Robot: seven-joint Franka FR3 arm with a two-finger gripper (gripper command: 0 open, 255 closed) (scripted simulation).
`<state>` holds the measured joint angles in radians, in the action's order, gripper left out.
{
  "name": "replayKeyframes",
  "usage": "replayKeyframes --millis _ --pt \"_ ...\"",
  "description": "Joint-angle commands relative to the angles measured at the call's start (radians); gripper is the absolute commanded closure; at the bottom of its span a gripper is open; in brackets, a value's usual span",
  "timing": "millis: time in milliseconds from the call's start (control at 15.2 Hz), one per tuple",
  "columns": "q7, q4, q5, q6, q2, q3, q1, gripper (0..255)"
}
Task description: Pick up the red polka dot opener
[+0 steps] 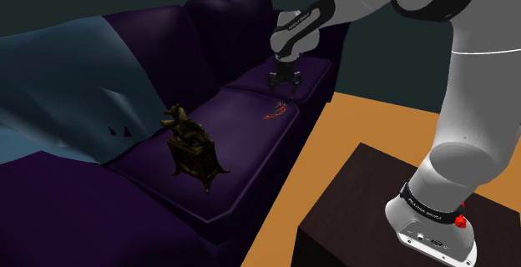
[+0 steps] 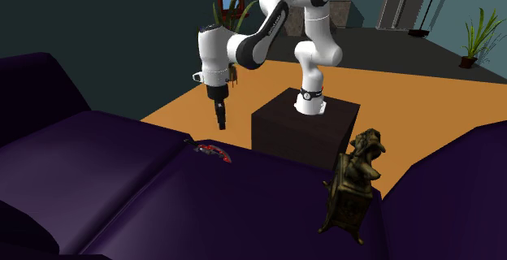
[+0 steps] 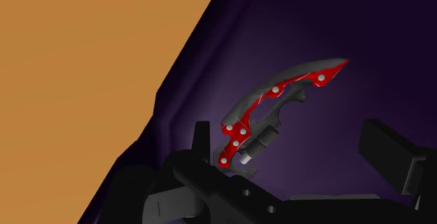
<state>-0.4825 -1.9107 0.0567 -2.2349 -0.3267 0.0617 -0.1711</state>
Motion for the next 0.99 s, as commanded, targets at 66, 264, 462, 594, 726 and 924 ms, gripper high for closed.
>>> replayKeyframes --millis 66,264,462,594,726,924 --pt "-0.035 0.102 0.005 -0.014 -0.117 0.015 -0.011 0" --pt "-0.065 0.2 0.014 -0.017 -0.223 0.03 -0.026 0" --pt "-0.094 0.305 0.024 -0.013 -0.327 0.044 -0.043 0" --pt "-0.093 0.304 0.026 -0.031 -0.344 0.043 -0.044 0" --pt "-0.092 0.303 0.028 -0.048 -0.361 0.041 -0.045 0" --pt "-0.09 0.304 0.03 -0.074 -0.387 0.039 -0.047 0"
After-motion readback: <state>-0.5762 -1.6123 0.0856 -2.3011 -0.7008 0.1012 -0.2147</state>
